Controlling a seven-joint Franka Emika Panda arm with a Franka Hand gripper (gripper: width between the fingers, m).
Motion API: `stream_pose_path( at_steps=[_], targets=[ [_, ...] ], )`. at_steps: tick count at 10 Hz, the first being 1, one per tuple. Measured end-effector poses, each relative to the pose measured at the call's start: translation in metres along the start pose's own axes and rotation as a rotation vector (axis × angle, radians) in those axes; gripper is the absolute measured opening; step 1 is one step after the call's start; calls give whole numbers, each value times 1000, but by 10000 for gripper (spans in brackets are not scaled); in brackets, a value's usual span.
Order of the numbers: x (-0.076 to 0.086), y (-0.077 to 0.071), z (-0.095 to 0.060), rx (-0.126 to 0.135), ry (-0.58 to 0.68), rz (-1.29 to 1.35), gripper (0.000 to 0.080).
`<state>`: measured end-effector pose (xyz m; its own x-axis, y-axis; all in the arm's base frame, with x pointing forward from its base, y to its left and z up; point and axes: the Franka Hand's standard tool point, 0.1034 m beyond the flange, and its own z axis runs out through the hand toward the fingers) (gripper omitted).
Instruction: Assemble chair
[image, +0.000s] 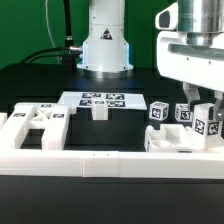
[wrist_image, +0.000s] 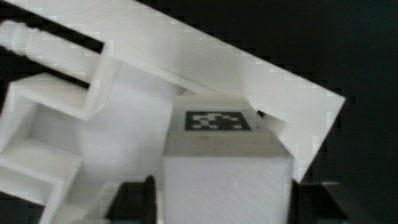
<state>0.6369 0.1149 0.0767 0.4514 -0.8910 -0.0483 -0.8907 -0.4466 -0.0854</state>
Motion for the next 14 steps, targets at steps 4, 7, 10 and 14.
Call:
stream_pose_path(
  at_steps=[4, 7, 10, 14],
  targets=[
    [-11, -3, 0, -33, -9, -330, 639],
    [-10, -3, 0, -32, -13, -577, 649],
    [-11, -5, -1, -24, -11, -895, 649],
    [-10, -4, 0, -31, -13, -1199, 649]
  ],
)
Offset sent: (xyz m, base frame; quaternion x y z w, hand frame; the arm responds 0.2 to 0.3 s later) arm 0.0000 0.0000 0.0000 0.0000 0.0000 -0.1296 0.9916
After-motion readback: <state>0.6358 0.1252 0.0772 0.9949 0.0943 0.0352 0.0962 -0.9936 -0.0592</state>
